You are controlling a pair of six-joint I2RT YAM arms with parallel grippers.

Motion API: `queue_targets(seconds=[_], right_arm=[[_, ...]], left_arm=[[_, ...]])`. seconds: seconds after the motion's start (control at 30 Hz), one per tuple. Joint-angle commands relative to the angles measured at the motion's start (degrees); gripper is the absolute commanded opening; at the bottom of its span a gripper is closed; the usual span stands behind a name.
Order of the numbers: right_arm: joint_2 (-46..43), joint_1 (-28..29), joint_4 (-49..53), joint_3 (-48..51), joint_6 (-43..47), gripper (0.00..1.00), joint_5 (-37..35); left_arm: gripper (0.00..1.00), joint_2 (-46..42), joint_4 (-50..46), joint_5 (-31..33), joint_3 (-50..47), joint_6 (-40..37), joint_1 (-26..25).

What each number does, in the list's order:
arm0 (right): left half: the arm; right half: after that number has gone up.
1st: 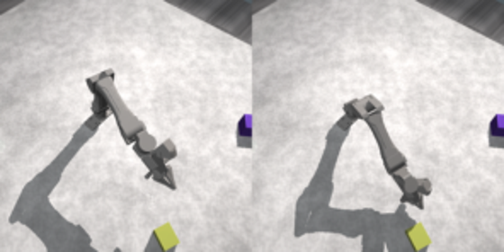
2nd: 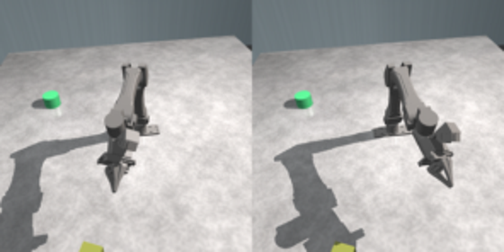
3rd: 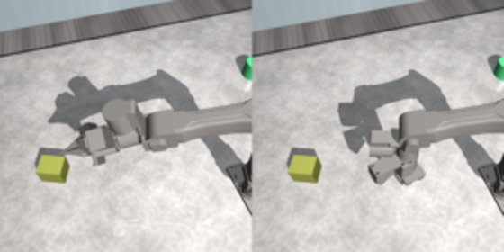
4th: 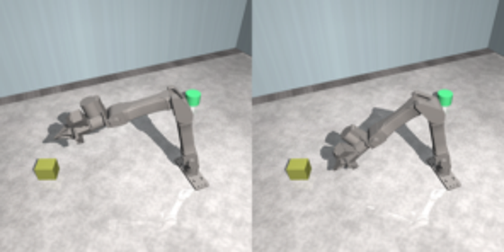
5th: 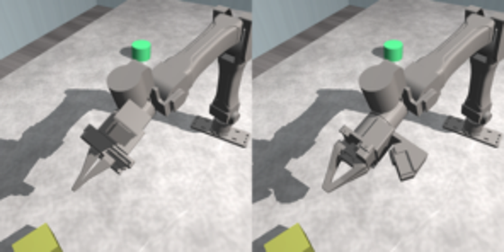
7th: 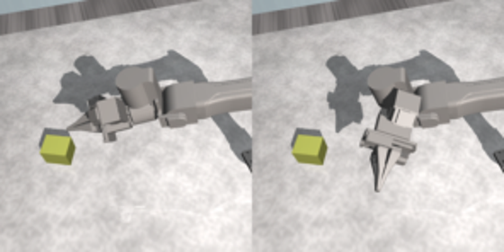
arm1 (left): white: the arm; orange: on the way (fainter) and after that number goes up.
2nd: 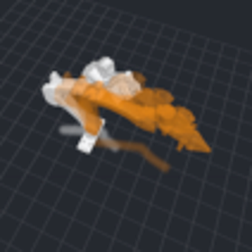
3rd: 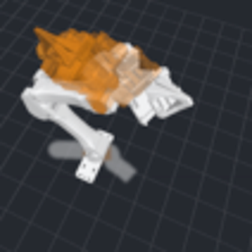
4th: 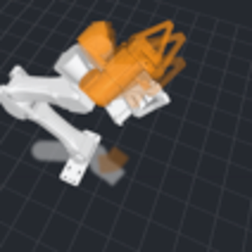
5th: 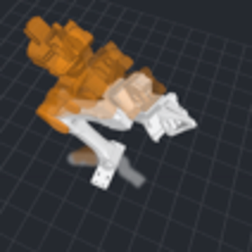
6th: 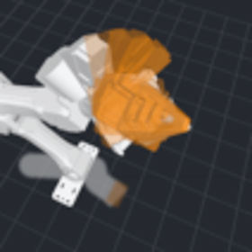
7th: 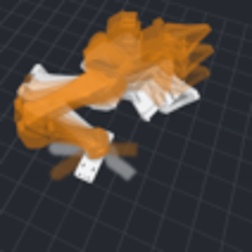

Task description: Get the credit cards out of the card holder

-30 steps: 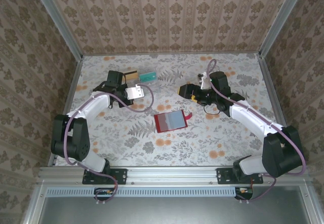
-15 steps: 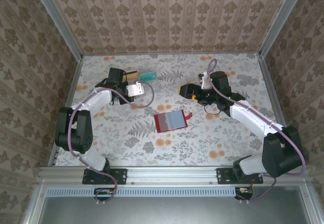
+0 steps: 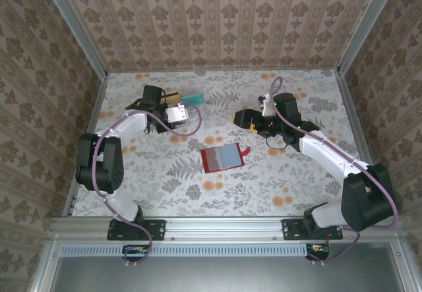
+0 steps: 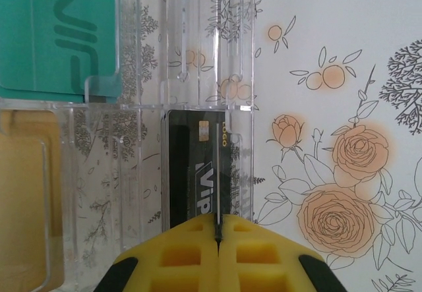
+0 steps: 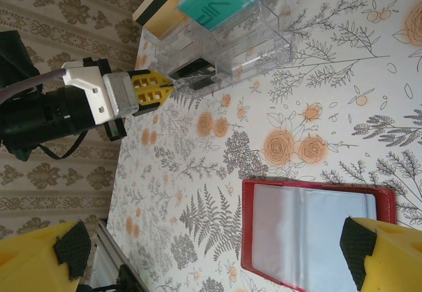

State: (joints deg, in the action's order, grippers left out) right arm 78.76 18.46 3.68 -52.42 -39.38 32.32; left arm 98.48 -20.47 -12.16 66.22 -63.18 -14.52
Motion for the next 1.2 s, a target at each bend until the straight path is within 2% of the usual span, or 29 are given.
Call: queue_targets(seconds=[0.0, 0.73, 0.9, 1.17], right_arm=[[0.52, -0.27, -0.35, -0.96, -0.48, 1.00, 0.83], [0.52, -0.34, -0.43, -0.90, -0.88, 1.00, 1.03], [0.52, -0.34, -0.52, -0.83, -0.97, 1.00, 1.10], [2.03, -0.27, -1.18, -0.34, -1.32, 1.00, 1.19]], left_arm=[[0.00, 1.14, 0.12, -1.28, 1.65, 0.95, 0.53], [0.00, 4.88, 0.60, -1.94, 2.73, 4.26, 0.46], [0.15, 4.21, 0.87, -1.74, 2.61, 4.15, 0.51], [0.16, 3.27, 1.35, -0.39, 2.88, 4.55, 0.47]])
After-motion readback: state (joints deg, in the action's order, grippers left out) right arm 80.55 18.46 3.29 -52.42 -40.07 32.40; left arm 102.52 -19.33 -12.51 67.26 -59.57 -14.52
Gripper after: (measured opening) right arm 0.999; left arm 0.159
